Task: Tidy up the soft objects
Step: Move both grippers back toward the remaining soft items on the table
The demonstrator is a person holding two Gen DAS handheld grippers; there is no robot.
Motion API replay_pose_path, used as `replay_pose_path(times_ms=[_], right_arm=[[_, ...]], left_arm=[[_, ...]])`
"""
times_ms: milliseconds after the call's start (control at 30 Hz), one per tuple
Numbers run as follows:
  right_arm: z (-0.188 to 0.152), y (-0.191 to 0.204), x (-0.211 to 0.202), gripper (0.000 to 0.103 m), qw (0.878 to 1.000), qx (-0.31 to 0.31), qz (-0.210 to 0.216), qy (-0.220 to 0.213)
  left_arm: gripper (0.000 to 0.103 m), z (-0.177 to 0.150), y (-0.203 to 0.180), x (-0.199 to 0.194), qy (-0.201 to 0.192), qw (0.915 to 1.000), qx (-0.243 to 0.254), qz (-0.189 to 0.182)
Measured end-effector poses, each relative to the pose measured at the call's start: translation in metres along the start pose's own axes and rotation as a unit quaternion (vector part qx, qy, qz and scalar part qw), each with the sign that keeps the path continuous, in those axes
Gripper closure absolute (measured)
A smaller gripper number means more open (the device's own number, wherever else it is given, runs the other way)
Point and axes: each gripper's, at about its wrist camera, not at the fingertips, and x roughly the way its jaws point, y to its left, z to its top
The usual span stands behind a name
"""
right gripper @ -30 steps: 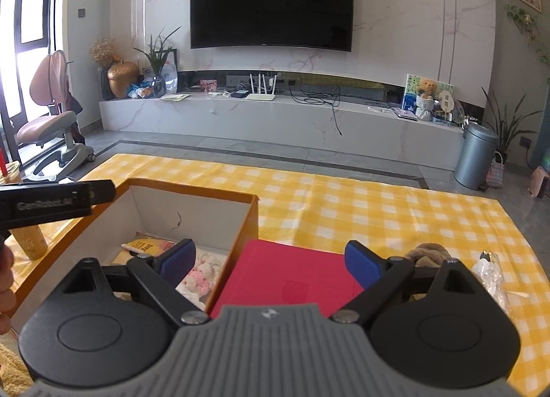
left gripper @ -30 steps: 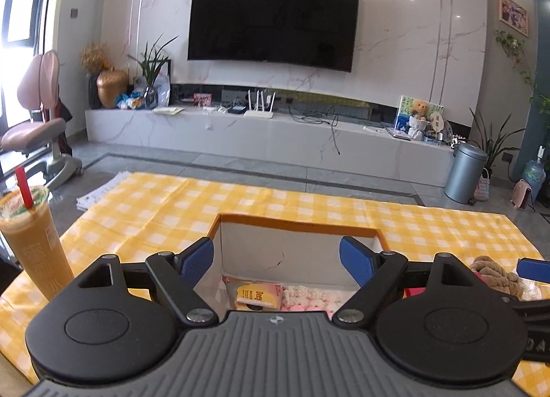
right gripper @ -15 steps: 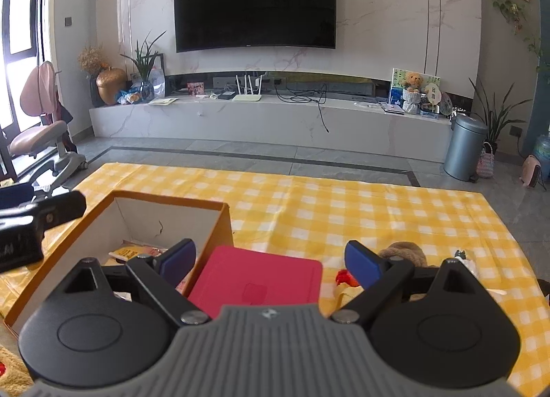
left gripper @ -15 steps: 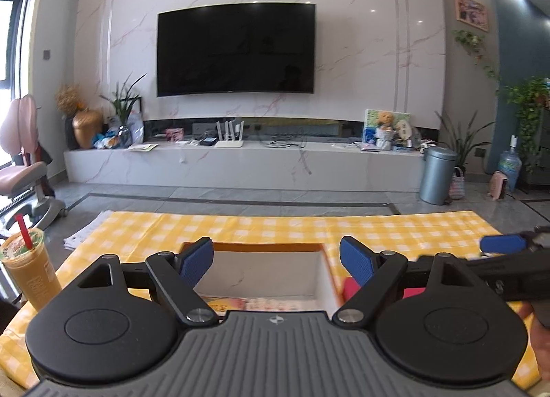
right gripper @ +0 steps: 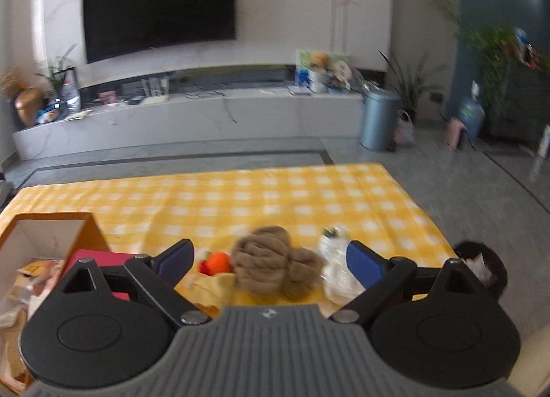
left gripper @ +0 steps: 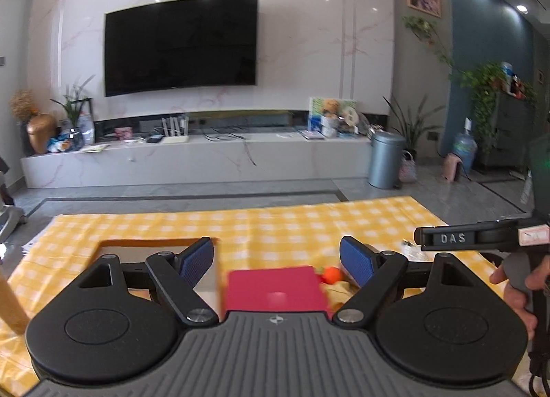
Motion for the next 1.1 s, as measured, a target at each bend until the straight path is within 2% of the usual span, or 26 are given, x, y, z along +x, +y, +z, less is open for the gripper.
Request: replay_pose_path(times_ms=[200,433,600,700,767,900,1100], right_arm=[[-0.012,-0.058,0.03,0.009,0.994,0.088,-0.026,0.053],[-0.029,-0.103,0.065,0.009,0.978,0.176,-0.03,0.104],[-0.042,-0.124,0.079,0.009,0.971,0.193,-0.059,0.128],[-0.05,-0.14,0.088,0.009,0.964,0.206,-0.081,0.146],[-0.054,-0.145,0.094,0.009,0.961,0.214,-0.079,0.154],[-0.05,-0.142,0.104,0.009,0.963,0.218,-0.066,0.145],[-0.038,-0.125,0.126,0.009,0.976,0.194,-0.057,0.087]], left_arm=[[0.006,-0.016,-0.04,0.031,0.03,0.9987,0.024,-0.032],[0.005,-0.046,-0.083,0.073,0.075,0.9942,0.065,-0.043],[0.005,-0.067,-0.102,0.103,0.109,0.9887,0.091,-0.049],[0.005,-0.077,-0.105,0.115,0.126,0.9871,0.083,-0.053],[0.006,-0.082,-0.106,0.122,0.132,0.9863,0.081,-0.058],[0.005,-0.085,-0.111,0.13,0.141,0.9855,0.079,-0.051],[0.005,-0.086,-0.113,0.129,0.136,0.9847,0.094,-0.054]])
